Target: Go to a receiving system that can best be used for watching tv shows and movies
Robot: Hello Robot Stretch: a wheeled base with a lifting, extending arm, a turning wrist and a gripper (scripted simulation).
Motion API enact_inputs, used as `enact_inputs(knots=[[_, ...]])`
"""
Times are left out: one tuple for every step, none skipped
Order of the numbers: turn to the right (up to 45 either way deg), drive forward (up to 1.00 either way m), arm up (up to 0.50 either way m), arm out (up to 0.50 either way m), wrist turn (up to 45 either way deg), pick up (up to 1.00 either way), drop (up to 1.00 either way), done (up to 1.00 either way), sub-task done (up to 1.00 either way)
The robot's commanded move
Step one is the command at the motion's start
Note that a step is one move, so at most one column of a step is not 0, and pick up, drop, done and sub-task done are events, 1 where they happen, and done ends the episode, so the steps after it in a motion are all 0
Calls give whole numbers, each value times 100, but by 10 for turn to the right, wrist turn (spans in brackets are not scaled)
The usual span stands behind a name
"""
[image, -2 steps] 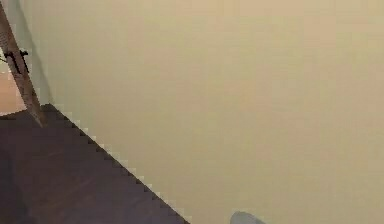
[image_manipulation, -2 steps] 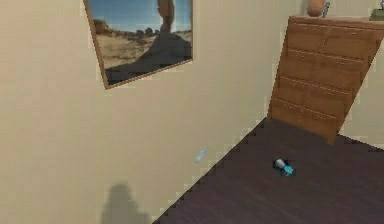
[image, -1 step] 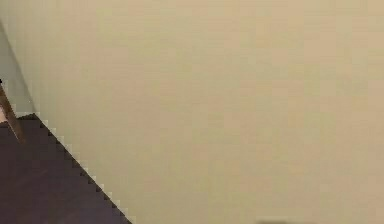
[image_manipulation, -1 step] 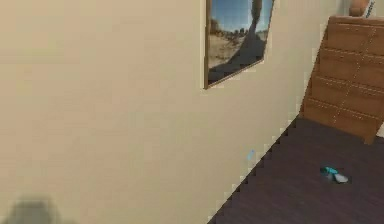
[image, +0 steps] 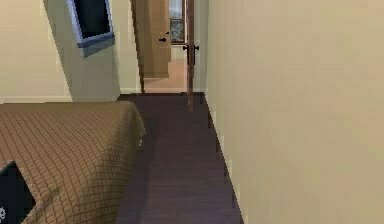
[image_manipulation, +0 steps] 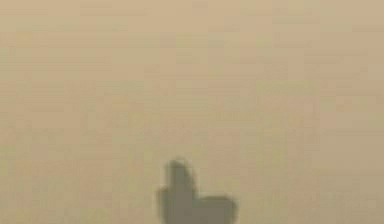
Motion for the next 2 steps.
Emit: enact_inputs(knots=[[0,100,0,0,0,0,0,0,0],[-30,0,0,0,0,0,0,0,0]])
